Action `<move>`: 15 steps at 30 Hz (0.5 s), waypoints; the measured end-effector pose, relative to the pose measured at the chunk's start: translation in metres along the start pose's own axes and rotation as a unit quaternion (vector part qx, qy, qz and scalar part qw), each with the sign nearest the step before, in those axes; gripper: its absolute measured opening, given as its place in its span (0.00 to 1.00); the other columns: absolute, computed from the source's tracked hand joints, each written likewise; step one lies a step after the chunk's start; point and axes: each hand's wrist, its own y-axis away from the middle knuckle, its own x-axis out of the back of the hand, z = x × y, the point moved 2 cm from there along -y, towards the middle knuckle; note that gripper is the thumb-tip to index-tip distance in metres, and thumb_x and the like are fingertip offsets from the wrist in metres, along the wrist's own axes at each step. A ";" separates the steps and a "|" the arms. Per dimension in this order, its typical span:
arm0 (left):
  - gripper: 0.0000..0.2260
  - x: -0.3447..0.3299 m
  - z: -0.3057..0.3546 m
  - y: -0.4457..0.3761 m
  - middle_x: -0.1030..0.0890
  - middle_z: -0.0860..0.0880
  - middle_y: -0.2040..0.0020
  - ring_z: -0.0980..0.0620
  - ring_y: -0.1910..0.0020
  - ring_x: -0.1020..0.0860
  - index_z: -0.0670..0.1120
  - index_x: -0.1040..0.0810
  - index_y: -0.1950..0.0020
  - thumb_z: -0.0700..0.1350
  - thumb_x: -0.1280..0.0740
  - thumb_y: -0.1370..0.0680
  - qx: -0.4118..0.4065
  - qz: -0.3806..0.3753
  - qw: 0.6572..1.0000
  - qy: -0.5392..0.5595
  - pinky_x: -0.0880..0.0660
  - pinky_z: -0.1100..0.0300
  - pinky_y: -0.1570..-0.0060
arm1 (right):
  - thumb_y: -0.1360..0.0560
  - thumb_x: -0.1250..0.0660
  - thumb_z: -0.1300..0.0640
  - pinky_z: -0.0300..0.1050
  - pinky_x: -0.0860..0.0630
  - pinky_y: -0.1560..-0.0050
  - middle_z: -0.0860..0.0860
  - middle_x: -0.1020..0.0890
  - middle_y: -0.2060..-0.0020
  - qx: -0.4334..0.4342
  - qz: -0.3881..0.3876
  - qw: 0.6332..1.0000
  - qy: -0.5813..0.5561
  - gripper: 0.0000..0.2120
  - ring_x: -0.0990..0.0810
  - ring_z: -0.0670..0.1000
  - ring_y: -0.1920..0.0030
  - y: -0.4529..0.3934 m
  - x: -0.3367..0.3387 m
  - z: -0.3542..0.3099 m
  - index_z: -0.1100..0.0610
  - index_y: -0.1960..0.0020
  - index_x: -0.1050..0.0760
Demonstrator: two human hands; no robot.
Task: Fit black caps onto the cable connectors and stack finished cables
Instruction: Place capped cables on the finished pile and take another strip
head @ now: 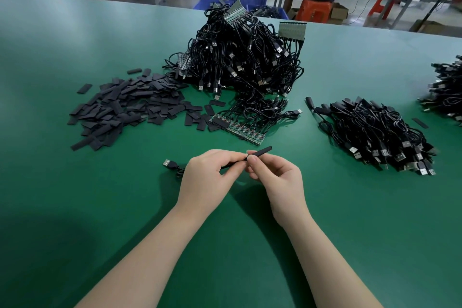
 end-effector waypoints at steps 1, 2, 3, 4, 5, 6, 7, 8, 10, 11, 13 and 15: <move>0.06 0.000 0.000 0.000 0.15 0.56 0.56 0.62 0.54 0.20 0.48 0.13 0.52 0.39 0.25 0.27 -0.003 0.004 1.000 0.001 0.27 0.72 0.52 | 0.25 0.28 0.61 0.34 0.23 0.59 0.48 0.14 0.61 -0.002 -0.002 1.000 0.001 0.09 0.17 0.43 0.61 0.000 -0.001 0.001 0.50 0.60 0.14; 0.06 0.001 0.000 0.001 0.15 0.55 0.56 0.62 0.54 0.20 0.48 0.13 0.52 0.39 0.25 0.27 -0.006 0.008 1.000 0.002 0.27 0.72 0.52 | 0.26 0.28 0.61 0.34 0.23 0.59 0.47 0.14 0.61 -0.004 -0.005 1.000 0.000 0.09 0.17 0.43 0.61 0.000 -0.001 0.001 0.49 0.60 0.14; 0.06 0.001 0.000 0.001 0.15 0.55 0.55 0.62 0.53 0.20 0.48 0.13 0.51 0.40 0.26 0.27 -0.009 0.010 1.000 0.003 0.26 0.71 0.52 | 0.26 0.28 0.61 0.34 0.23 0.59 0.47 0.14 0.62 -0.005 -0.009 1.000 -0.002 0.09 0.17 0.43 0.61 0.000 -0.001 0.001 0.49 0.60 0.14; 0.07 0.002 0.000 0.001 0.15 0.55 0.55 0.62 0.53 0.20 0.48 0.13 0.51 0.40 0.26 0.27 -0.011 0.012 1.000 0.005 0.26 0.71 0.51 | 0.26 0.27 0.60 0.34 0.23 0.58 0.47 0.14 0.63 -0.005 -0.013 1.000 -0.005 0.09 0.18 0.43 0.61 0.000 -0.001 0.001 0.49 0.60 0.14; 0.07 0.002 0.000 0.001 0.15 0.56 0.54 0.63 0.53 0.20 0.48 0.13 0.50 0.40 0.26 0.27 -0.011 0.014 1.000 0.007 0.26 0.71 0.51 | 0.26 0.27 0.60 0.35 0.22 0.58 0.48 0.15 0.64 -0.004 -0.016 1.000 -0.006 0.08 0.18 0.43 0.62 0.000 -0.001 0.001 0.49 0.60 0.14; 0.08 0.002 0.000 0.001 0.15 0.56 0.54 0.63 0.52 0.20 0.49 0.14 0.50 0.40 0.26 0.27 -0.010 0.015 1.000 0.011 0.26 0.70 0.51 | 0.26 0.27 0.59 0.35 0.22 0.57 0.48 0.15 0.64 -0.004 -0.017 1.000 -0.006 0.07 0.18 0.44 0.62 0.001 -0.001 0.001 0.49 0.60 0.14; 0.08 0.002 0.001 0.001 0.15 0.58 0.54 0.64 0.52 0.20 0.50 0.14 0.49 0.40 0.27 0.26 -0.010 0.015 1.000 0.015 0.26 0.71 0.51 | 0.27 0.27 0.57 0.35 0.22 0.57 0.48 0.15 0.65 -0.005 -0.017 1.000 -0.005 0.06 0.18 0.44 0.62 0.001 -0.002 0.001 0.49 0.60 0.14; 0.09 0.002 0.001 0.001 0.16 0.59 0.54 0.64 0.52 0.20 0.50 0.14 0.48 0.40 0.27 0.26 -0.011 0.015 1.000 0.016 0.26 0.71 0.51 | 0.27 0.27 0.56 0.35 0.22 0.57 0.48 0.15 0.65 -0.009 -0.017 1.000 -0.006 0.05 0.18 0.44 0.62 0.001 -0.002 0.001 0.49 0.60 0.15; 0.09 0.003 0.001 0.001 0.16 0.59 0.54 0.64 0.53 0.20 0.50 0.14 0.48 0.41 0.28 0.26 -0.020 0.015 1.000 0.010 0.26 0.71 0.51 | 0.27 0.27 0.57 0.36 0.22 0.57 0.48 0.15 0.65 -0.021 -0.027 0.999 -0.009 0.05 0.19 0.44 0.62 0.001 -0.002 0.001 0.49 0.60 0.15; 0.09 0.003 0.001 0.001 0.15 0.58 0.54 0.63 0.53 0.20 0.49 0.14 0.48 0.41 0.28 0.27 -0.026 0.016 1.000 0.005 0.25 0.70 0.51 | 0.26 0.28 0.57 0.36 0.23 0.58 0.48 0.15 0.64 -0.023 -0.034 0.999 -0.008 0.06 0.19 0.43 0.62 0.001 -0.001 0.001 0.49 0.60 0.15; 0.09 0.002 0.000 0.001 0.15 0.56 0.54 0.62 0.53 0.19 0.48 0.14 0.49 0.40 0.27 0.27 -0.030 0.026 0.999 -0.004 0.25 0.70 0.51 | 0.25 0.28 0.59 0.35 0.23 0.57 0.47 0.14 0.61 -0.012 -0.035 0.999 -0.007 0.07 0.18 0.43 0.61 0.002 -0.001 -0.001 0.48 0.57 0.14; 0.09 0.000 0.000 0.000 0.15 0.55 0.53 0.61 0.52 0.19 0.47 0.14 0.49 0.38 0.26 0.27 -0.021 0.031 0.999 -0.005 0.25 0.70 0.50 | 0.24 0.28 0.61 0.34 0.23 0.57 0.47 0.14 0.60 0.009 -0.001 1.000 -0.024 0.09 0.18 0.44 0.60 0.002 -0.001 -0.002 0.48 0.50 0.16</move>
